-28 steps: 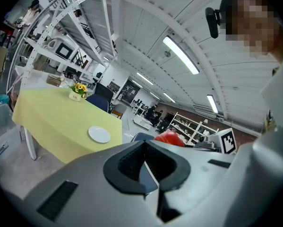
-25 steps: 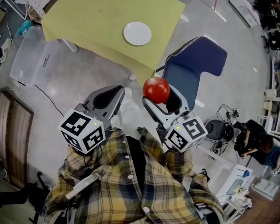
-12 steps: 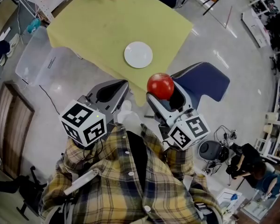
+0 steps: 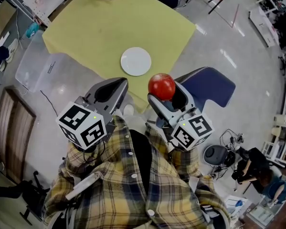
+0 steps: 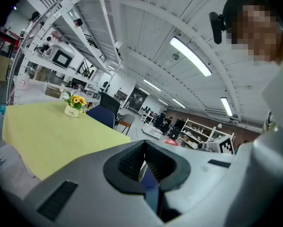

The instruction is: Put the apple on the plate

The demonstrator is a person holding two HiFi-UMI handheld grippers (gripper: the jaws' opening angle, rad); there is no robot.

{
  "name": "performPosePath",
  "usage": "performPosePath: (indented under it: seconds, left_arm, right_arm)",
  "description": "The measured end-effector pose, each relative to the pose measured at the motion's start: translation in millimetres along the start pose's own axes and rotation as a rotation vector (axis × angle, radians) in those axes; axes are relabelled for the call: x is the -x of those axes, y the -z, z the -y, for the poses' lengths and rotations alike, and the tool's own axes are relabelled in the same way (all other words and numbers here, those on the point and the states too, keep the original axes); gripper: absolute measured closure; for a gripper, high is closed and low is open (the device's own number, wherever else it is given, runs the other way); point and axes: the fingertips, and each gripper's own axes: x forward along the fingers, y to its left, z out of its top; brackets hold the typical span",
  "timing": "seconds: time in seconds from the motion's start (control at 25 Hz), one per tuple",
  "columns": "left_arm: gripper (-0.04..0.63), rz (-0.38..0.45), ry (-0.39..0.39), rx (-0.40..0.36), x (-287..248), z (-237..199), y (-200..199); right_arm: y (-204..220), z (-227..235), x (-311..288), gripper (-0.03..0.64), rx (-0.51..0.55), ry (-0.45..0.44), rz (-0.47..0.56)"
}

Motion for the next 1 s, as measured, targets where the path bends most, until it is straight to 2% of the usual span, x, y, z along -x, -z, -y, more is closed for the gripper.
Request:
performPosePath:
  seconds: [0.24,0.44,0.6,0.84,1.0]
  left_arm:
    - [0.588,0.001,0.025,0.012,-18,-27,-10]
    - [0.588,-0.038,0.075,-0.001,-35,-57,-26]
    - [0.588,-0.084,0.133,-0.011,-52,-96,-52]
    - [0.588,-0.134,0.232,-0.03,-78,-132,-88]
    - [0.588,-0.196,0.299,-0.02,-94,-157,-95]
  right_arm:
    - [-4,14,-29,0.252,0.009,0.022,-0.025]
    - [-6,22,-65,0.252,-0.004,0.064,-0.053]
    - [-22,27,-108,0.252,-0.023,0.131,-0.038]
    - [-45,38,-144,0.252,-0.075,0.231,-0.002]
    - [-55,47,-162,0.252,-0.117,0.319,0.026]
